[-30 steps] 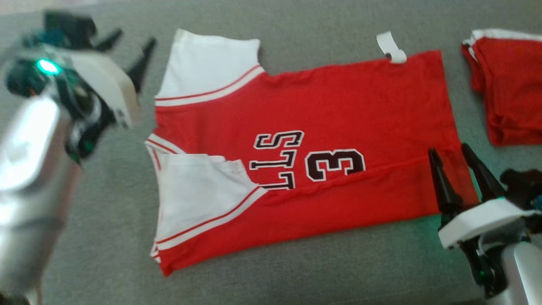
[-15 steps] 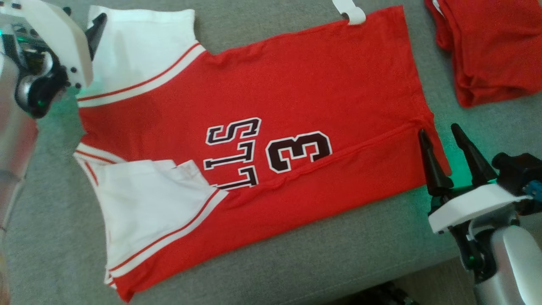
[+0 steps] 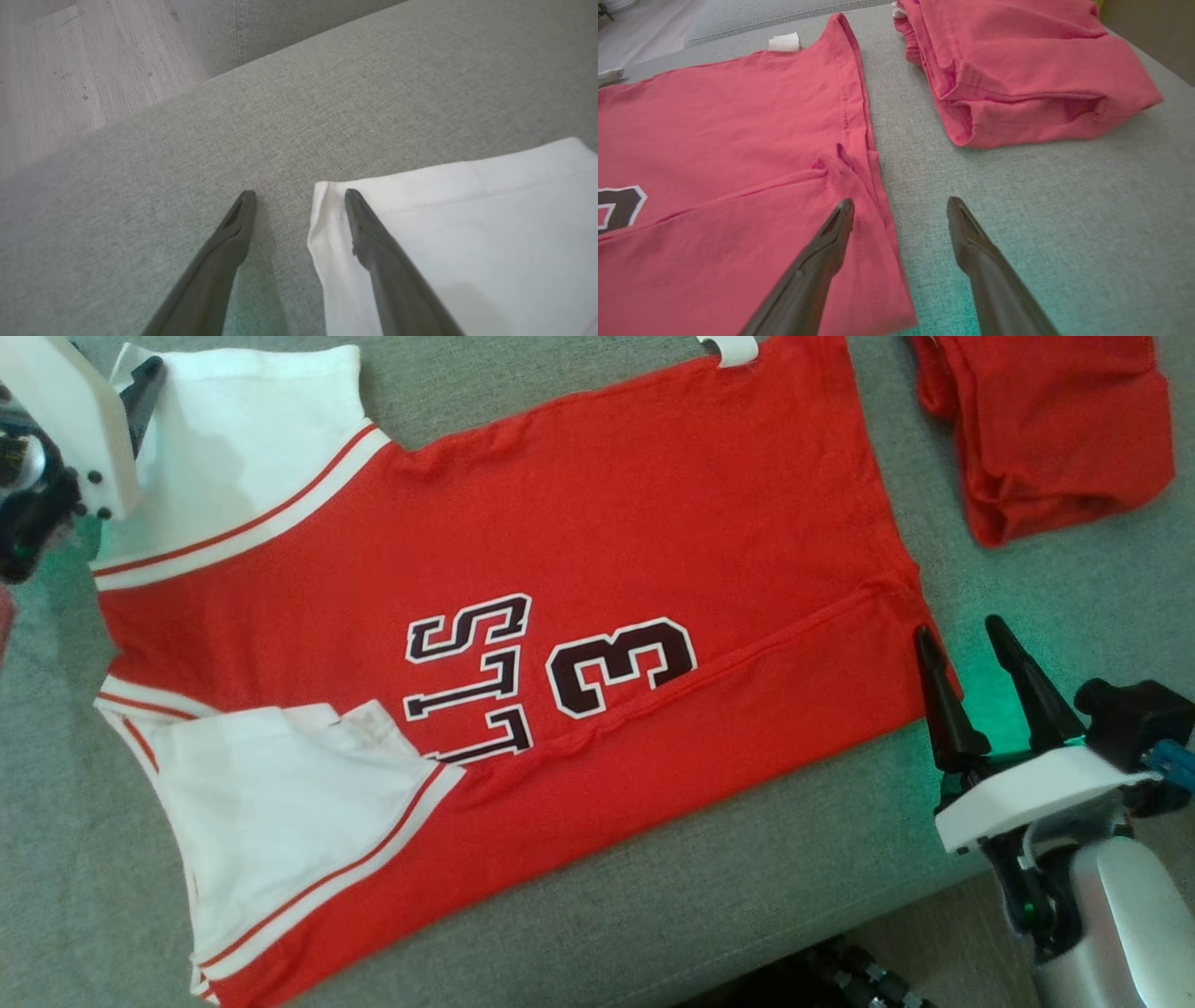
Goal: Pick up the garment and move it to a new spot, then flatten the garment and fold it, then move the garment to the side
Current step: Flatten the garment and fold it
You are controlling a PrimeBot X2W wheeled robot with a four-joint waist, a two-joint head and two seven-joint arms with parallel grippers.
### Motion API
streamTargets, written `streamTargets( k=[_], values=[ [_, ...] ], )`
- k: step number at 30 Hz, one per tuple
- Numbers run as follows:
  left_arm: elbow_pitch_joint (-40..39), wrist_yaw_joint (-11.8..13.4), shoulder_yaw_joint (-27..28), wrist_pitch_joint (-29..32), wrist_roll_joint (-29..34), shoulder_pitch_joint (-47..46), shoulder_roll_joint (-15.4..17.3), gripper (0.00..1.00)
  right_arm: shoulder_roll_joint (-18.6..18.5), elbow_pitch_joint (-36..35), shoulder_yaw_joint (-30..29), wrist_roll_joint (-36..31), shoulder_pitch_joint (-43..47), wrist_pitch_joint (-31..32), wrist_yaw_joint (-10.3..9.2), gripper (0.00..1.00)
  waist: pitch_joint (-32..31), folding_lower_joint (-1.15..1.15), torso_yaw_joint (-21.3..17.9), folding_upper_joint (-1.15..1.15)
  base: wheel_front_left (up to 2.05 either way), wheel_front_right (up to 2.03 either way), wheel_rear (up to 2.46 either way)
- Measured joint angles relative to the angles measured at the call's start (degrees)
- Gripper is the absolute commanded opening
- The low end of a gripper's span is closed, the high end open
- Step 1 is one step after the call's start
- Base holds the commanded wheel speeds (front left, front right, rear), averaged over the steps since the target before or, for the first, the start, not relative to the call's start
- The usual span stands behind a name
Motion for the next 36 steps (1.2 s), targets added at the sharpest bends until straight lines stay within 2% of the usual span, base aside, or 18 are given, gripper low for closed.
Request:
streamTargets(
  k=[2, 3, 4, 5, 6, 7, 8, 13, 18, 19, 24, 30, 36],
  values=[
    [-0.3, 0.0, -1.0, 0.6, -0.5, -0.6, 0.6, 1.0, 0.1, 0.2, -0.2, -0.1, 0.0, 0.0, 0.0, 1.0, 0.2, 0.0, -0.2, 0.0, 0.0, 0.0, 0.0],
    [-0.5, 0.0, -1.2, 1.0, -0.8, -0.7, 0.8, 0.75, 0.3, 0.2, -0.2, -0.1, -0.1, 0.0, 0.0, 1.0, 0.2, 0.0, -0.2, 0.0, 0.0, 0.0, 0.0],
    [-0.7, 0.0, -1.4, 1.0, -1.1, -0.8, 0.8, 0.56, 0.4, 0.2, -0.3, -0.1, -0.2, 0.0, 0.0, 1.0, 0.3, 0.0, -0.2, 0.0, 0.0, 0.0, 0.0],
    [-0.8, 0.0, -1.8, 1.1, -1.4, -0.8, 0.8, 0.44, 0.5, 0.2, -0.3, -0.1, -0.3, 0.0, 0.0, 1.0, 0.3, 0.0, -0.2, 0.0, 0.0, 0.0, 0.0],
    [-1.0, 0.0, -2.3, 1.1, -1.6, -0.8, 0.8, 0.4, 0.5, 0.2, -0.3, -0.1, -0.5, 0.0, 0.0, 1.0, 0.4, 0.0, -0.2, 0.0, 0.0, 0.0, 0.0],
    [-1.2, 0.0, -2.6, 1.0, -1.7, -0.9, 0.9, 0.23, 0.5, 0.3, -0.4, -0.1, -0.8, 0.0, 0.0, 1.0, 0.4, 0.0, -0.2, 0.0, 0.0, 0.0, 0.0],
    [-1.5, 0.0, -2.9, 1.0, -2.1, -1.0, 0.9, 0.0, 0.5, 0.3, -0.5, -0.1, -1.0, 0.0, 0.0, 1.0, 0.4, 0.0, -0.1, 0.0, 0.0, 0.0, 0.0],
    [-2.9, 0.0, -4.9, 0.0, -3.2, -1.0, 1.2, 0.0, 0.4, -0.3, -0.4, 0.3, -1.3, 0.2, 0.0, 1.0, -0.1, 0.0, 0.5, 0.0, 0.0, 0.0, 0.0],
    [-4.4, 0.0, -6.9, -5.1, -2.9, -1.1, 1.4, 0.0, -0.8, -0.7, 0.3, 2.1, -7.5, 6.3, 0.0, 1.0, -1.0, 0.0, 2.0, 0.0, 0.0, 0.0, 0.0],
    [-4.5, 0.0, -7.9, -6.8, -2.5, -1.5, 1.3, 0.0, -1.4, 0.2, 0.6, 3.1, -11.9, 9.8, 0.0, 1.0, -1.3, 0.0, 2.8, 0.0, 0.0, 0.0, 0.0],
    [-5.1, 0.0, -9.5, -10.8, -1.5, -3.3, -0.2, 0.0, -1.8, 7.1, 0.5, 6.2, -22.5, 16.4, 0.0, 1.0, -1.8, 0.0, 5.3, 0.0, 0.0, 0.0, 0.0],
    [-5.5, 0.0, -12.0, -12.4, -0.9, -5.4, -1.8, 0.0, -3.2, 16.7, 1.1, 5.2, -31.5, 18.8, 0.0, 1.0, -1.3, 0.0, 8.5, 0.0, 0.0, 0.0, 0.0],
    [-5.5, 0.0, -13.4, -13.9, -1.0, -6.5, -2.3, 0.0, -3.4, 23.3, 1.6, 5.3, -35.9, 18.8, 0.0, 1.0, -0.7, 0.0, 10.5, 0.0, 0.0, 0.0, 0.0]
  ],
)
